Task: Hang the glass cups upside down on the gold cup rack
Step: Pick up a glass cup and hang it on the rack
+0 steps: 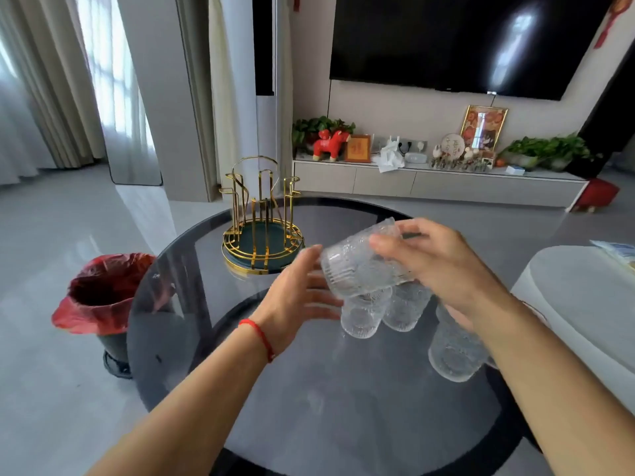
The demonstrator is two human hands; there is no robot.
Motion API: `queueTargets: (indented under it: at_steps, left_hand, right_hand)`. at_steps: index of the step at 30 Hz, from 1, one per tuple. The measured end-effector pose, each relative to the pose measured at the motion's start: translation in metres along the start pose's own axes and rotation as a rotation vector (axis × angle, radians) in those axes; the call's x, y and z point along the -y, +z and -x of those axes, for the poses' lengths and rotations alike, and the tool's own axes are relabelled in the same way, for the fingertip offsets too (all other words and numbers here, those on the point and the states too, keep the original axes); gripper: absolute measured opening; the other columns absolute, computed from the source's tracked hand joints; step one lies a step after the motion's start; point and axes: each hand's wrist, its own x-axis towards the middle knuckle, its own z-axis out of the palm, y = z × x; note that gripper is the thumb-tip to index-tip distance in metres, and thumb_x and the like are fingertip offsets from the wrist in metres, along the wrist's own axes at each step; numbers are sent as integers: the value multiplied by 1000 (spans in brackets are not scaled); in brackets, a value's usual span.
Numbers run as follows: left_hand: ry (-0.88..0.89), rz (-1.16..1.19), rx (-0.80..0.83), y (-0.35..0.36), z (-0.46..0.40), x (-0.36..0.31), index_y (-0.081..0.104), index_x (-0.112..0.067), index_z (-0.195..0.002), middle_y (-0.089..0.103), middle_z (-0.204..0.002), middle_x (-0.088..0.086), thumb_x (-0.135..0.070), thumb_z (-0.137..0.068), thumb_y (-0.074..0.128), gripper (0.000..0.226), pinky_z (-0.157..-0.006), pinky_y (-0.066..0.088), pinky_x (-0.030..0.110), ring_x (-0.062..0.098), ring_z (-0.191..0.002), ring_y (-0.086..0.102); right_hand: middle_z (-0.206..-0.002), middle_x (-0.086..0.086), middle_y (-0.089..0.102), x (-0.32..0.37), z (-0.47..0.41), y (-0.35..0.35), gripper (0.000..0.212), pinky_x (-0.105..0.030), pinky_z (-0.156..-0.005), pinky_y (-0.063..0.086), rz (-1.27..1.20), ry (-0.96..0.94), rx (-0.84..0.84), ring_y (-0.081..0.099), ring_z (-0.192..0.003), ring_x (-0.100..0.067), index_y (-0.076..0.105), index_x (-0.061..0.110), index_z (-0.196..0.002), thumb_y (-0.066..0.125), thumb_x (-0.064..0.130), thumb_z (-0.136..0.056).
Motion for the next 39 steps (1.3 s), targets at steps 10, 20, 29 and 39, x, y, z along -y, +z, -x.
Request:
queueTargets:
  at_steps: [10, 20, 29, 39]
  left_hand:
    - [102, -155, -238, -60, -39, -21, 57, -18, -121, 67, -115, 15, -58, -77, 75, 63, -83, 61, 55, 34, -96, 72]
    - [287, -660, -296, -107, -91, -4, 60, -27, -125, 63, -131, 2, -43, -101, 48, 31, -94, 50, 35, 22, -121, 58]
    - [264, -1289, -267, -135, -109, 45, 41, -43, -149, 27, -166, -10, -36, -97, 49, 53, -126, 13, 53, 24, -157, 5]
    - [212, -1275, -267, -132, -119, 50, 41, -40, -150, 21, -167, -10, -21, -93, 57, 62, -123, 17, 54, 26, -157, -2]
  right_hand:
    - [-115, 18, 66, 17, -96, 82, 80, -28, -77, 52, 712, -223, 532, 64, -103, -10, 54, 43, -135, 88, 51, -63]
    - [-113, 8, 67, -14, -164, 57, 76, -26, -73, 48, 528, -196, 51, 64, -97, -17, 55, 26, -124, 89, 46, -59]
    - [-116, 14, 53, 21, -274, 78, 92, -23, -78, 44, 4, -275, -177, 53, -115, -17, 43, 27, -140, 94, 37, -64]
    - [-142, -6, 54, 49, -368, 141, 93, -41, -102, 51, -130, -233, -4, 53, -127, -23, 41, 19, -146, 96, 14, -70]
